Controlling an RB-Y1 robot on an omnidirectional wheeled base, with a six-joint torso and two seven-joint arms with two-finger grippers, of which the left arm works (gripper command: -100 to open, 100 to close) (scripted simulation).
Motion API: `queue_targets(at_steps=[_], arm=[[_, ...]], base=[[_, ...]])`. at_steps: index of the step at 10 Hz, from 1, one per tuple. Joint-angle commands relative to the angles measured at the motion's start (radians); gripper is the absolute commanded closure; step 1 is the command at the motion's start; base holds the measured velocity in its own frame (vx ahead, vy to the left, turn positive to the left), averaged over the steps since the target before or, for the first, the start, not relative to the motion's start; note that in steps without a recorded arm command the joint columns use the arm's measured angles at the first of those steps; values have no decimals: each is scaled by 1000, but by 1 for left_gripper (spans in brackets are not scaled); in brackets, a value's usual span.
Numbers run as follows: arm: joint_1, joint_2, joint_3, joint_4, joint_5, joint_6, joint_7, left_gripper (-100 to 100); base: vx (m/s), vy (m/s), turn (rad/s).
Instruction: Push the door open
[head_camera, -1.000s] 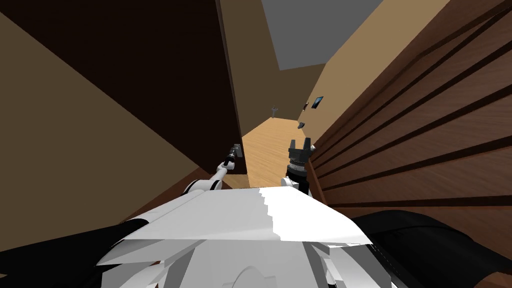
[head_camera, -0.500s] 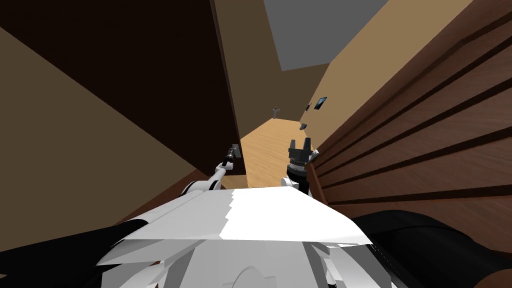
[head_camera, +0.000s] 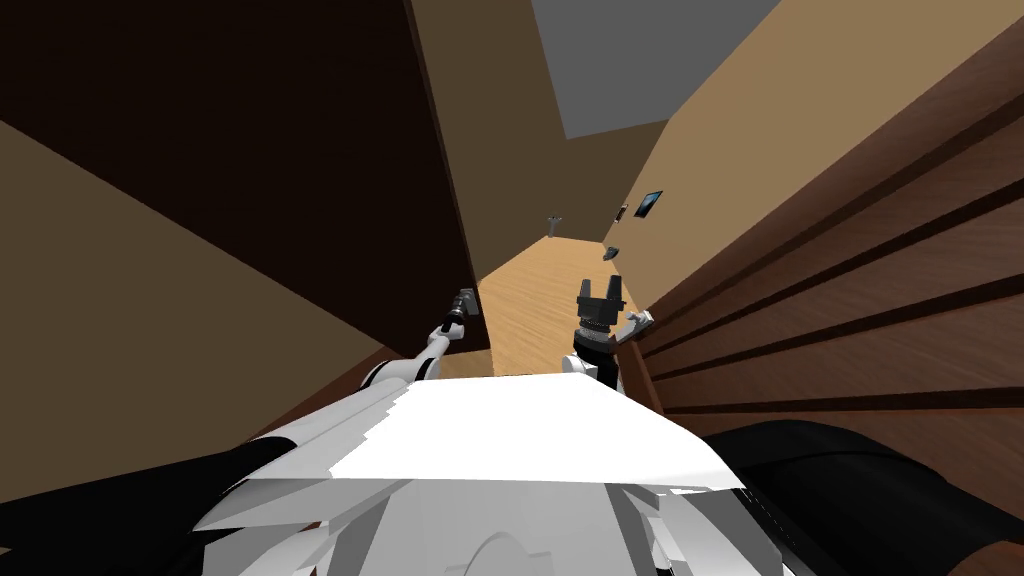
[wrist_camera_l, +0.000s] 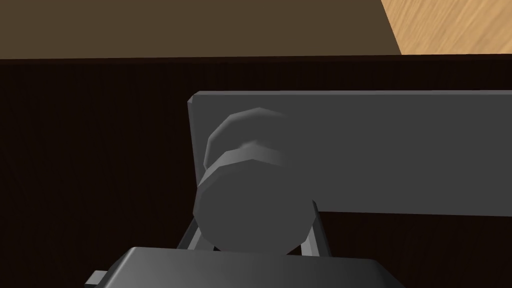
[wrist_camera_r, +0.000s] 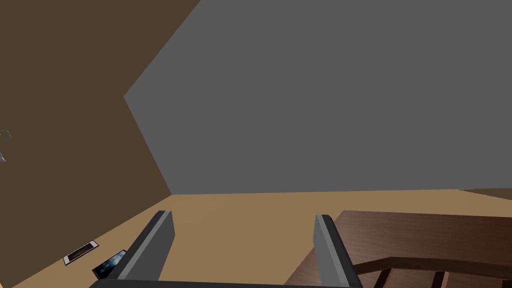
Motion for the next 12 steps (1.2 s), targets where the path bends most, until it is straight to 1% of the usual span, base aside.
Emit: queue_targets(at_steps=[1,3,4,5,7,8,9,10,12], arm=[[17,6,7,-33,2,10,-3,100],[21,17,30,-31,11,9,-11,100],[20,-12,31,-46,7,19,-38,-100],[19,-20,34,-47,7,19,-47,-100],[11,-56,45,-52,6,20,-86,-100],[11,-56,45,-52,6,20,-86,-100],[4,-87,55,-56,5,20,-117,-100],[4,-87,55,-56,5,20,-117,-100],[-4,-129,66,-60,4,21,-155,-100]], base=[[124,-51,16],[180,-62,76],[-12,-38,96],[-172,0,47],[-194,19,55],[-155,33,13],[-177,11,71],[-145,7,38],[-124,5,57]])
